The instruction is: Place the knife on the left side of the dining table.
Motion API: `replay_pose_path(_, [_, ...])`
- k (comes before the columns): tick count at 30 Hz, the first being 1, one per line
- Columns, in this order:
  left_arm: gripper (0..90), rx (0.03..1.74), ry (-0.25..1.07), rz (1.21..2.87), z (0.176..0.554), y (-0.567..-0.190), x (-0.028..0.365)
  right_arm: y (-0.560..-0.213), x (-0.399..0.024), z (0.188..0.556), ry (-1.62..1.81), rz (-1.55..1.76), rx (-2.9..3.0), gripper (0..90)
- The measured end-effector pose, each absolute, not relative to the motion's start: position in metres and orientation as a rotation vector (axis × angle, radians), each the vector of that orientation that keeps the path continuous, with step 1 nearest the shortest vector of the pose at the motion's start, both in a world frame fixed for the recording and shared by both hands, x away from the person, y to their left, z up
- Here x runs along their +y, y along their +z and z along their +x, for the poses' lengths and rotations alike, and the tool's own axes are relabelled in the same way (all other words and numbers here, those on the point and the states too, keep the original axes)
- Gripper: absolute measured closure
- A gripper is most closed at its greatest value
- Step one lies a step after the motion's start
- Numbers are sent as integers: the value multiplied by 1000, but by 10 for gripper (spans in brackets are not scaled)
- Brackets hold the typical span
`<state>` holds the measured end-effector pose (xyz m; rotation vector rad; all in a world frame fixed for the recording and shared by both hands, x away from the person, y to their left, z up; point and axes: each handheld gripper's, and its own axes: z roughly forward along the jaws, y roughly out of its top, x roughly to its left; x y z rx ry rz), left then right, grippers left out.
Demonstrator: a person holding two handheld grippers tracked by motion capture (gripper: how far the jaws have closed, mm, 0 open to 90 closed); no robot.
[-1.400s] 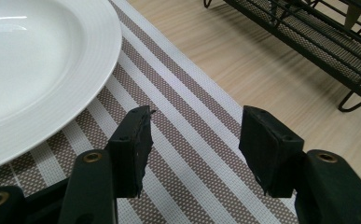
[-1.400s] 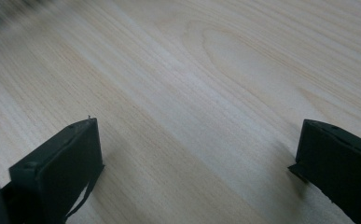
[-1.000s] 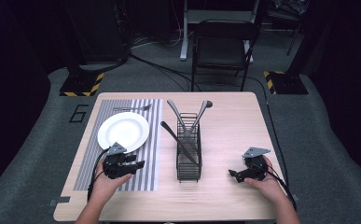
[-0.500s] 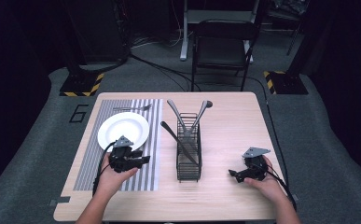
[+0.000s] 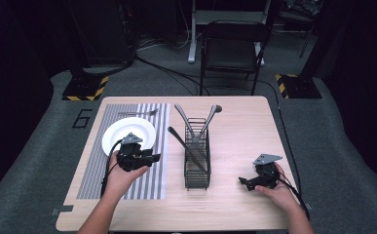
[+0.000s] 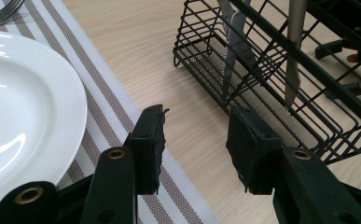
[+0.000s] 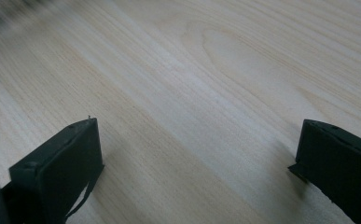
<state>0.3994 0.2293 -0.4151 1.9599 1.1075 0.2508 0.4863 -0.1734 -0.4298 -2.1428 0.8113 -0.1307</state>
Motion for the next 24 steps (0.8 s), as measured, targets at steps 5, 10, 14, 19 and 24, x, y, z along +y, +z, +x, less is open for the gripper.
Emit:
replay_pose_path(5, [559,1109,265,1953,401,-406,226,-430,-173,486,-131,-2143,811,0])
replay_pose_path(10, [561,1113,261,1954,403,-395,224,-430,-173,486,-130,-2143,811,0])
replay_pose_path(14, [566,1114,255,1937,405,-379,219,-430,-173,486,-131,-2143,812,0])
replay_pose_path(19, [566,1103,258,1932,407,-369,215,-430,-173,486,-130,-2143,811,0])
replay_pose_path(24, [576,1095,248,1927,408,-359,210,-430,-173,486,-130,-2143,811,0])
